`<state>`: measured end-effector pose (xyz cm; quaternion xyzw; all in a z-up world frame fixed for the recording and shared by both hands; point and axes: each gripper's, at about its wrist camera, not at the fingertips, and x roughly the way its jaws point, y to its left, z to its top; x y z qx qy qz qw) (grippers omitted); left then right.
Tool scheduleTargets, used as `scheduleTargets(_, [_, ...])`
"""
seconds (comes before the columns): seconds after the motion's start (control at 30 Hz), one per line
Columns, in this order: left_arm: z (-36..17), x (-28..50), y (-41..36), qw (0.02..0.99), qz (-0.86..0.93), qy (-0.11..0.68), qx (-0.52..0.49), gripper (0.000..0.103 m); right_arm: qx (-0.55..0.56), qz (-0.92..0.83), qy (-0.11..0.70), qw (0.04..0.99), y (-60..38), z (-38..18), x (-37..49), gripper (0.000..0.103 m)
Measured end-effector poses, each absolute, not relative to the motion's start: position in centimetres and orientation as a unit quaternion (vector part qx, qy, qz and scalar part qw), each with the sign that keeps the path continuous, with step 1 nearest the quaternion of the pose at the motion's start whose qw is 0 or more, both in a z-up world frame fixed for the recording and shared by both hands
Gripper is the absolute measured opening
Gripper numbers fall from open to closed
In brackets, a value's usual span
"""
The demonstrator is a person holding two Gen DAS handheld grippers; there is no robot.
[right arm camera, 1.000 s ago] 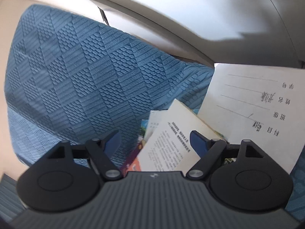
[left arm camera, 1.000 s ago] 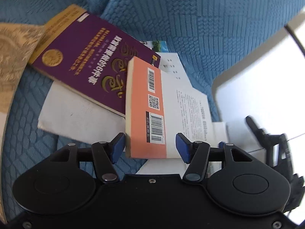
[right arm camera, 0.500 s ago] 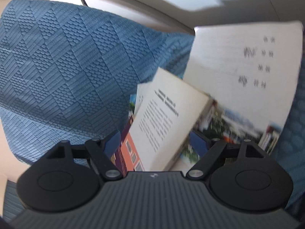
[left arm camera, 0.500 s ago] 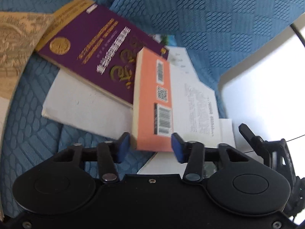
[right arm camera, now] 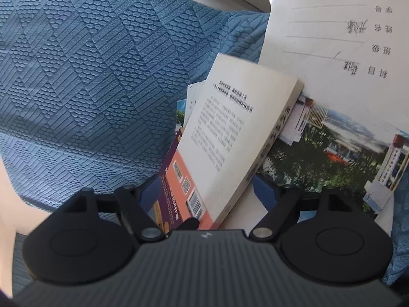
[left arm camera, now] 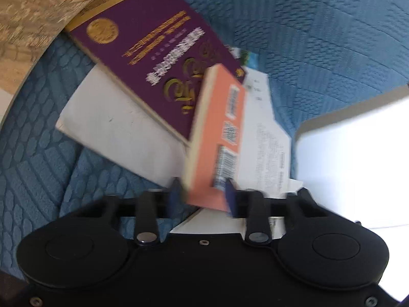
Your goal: Organize objects
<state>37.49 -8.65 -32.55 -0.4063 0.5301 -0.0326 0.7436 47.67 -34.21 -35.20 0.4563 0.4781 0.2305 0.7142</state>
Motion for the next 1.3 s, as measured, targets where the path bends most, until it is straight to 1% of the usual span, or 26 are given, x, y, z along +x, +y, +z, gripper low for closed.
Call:
scheduleTargets(0.1, [-32.6, 37.2, -8.4, 0.734, -0.041, 0.526, -0.428, 0.022, 0.462, 0.245, 0.482, 0.703, -33.9, -35.4, 47.6, 0.08])
scheduleTargets(0.3, [-30.8, 36.5, -8.3, 0.722, -0.064, 0.511, -0.462, 0.015, 0.48, 0.254, 0.477, 0.69, -33.7, -35.7, 47.6, 0.079])
scheduleTargets(0.33, [-30.5, 36.3, -8.3, 0.719, -0.068, 0.511, -0.467, 0.015, 0.483, 0.251, 0.478, 0.69, -33.7, -35.8, 47.7, 0.073])
scheduleTargets(0.37, [-30.3, 36.2, -8.4, 0.716, -0.073, 0.51, -0.47, 0.014, 0.483, 0.246, 0.48, 0.69, -33.7, -35.9, 47.7, 0.063])
scheduleTargets(0.4, [-30.1, 36.1, -8.4, 0.715, -0.078, 0.51, -0.473, 0.014, 0.481, 0.241, 0.484, 0.69, -33.6, -36.0, 47.8, 0.055])
scheduleTargets(0.43, [-30.0, 36.0, -8.5, 0.713, -0.083, 0.511, -0.473, 0.013, 0.478, 0.24, 0.487, 0.691, -33.5, -36.1, 47.9, 0.04])
scheduleTargets(0.47, [-29.9, 35.8, -8.6, 0.71, -0.087, 0.514, -0.473, 0.013, 0.48, 0.243, 0.483, 0.691, -33.4, -36.0, 47.9, 0.034])
scheduleTargets(0.5, [-29.9, 35.6, -8.7, 0.709, -0.09, 0.517, -0.471, 0.014, 0.474, 0.242, 0.48, 0.698, -33.4, -35.7, 47.8, 0.033])
scheduleTargets(0.57, [-30.1, 35.3, -8.6, 0.707, -0.097, 0.514, -0.476, 0.016, 0.464, 0.242, 0.469, 0.712, -33.6, -35.2, 47.6, 0.026])
scheduleTargets(0.63, [-30.6, 35.2, -8.3, 0.696, -0.09, 0.514, -0.492, 0.018, 0.469, 0.246, 0.466, 0.709, -33.8, -35.2, 47.6, 0.021])
scheduleTargets(0.67, [-30.8, 35.2, -8.1, 0.694, -0.086, 0.516, -0.495, 0.021, 0.472, 0.249, 0.464, 0.707, -34.0, -35.0, 47.6, 0.02])
scheduleTargets(0.73, [-31.2, 35.3, -7.9, 0.692, -0.083, 0.516, -0.497, 0.034, 0.468, 0.257, 0.455, 0.713, -34.3, -34.6, 47.5, 0.021])
scheduleTargets(0.77, [-31.4, 35.4, -7.8, 0.69, -0.087, 0.515, -0.502, 0.042, 0.466, 0.259, 0.453, 0.715, -34.4, -34.4, 47.5, 0.021])
scheduleTargets(0.8, [-31.7, 35.6, -7.7, 0.685, -0.092, 0.513, -0.509, 0.045, 0.464, 0.26, 0.453, 0.715, -34.5, -34.3, 47.5, 0.02])
scheduleTargets(0.97, [-33.3, 36.7, -7.8, 0.661, -0.085, 0.516, -0.538, 0.049, 0.462, 0.265, 0.452, 0.716, -35.1, -33.9, 47.3, 0.02])
scheduleTargets(1.13, [-34.4, 38.6, -8.0, 0.655, -0.068, 0.516, -0.548, 0.049, 0.461, 0.264, 0.452, 0.717, -36.1, -33.7, 47.0, 0.02])
scheduleTargets(1.3, [-35.0, 39.8, -7.8, 0.662, -0.057, 0.525, -0.532, 0.037, 0.451, 0.265, 0.451, 0.723, -37.0, -33.6, 46.5, 0.021])
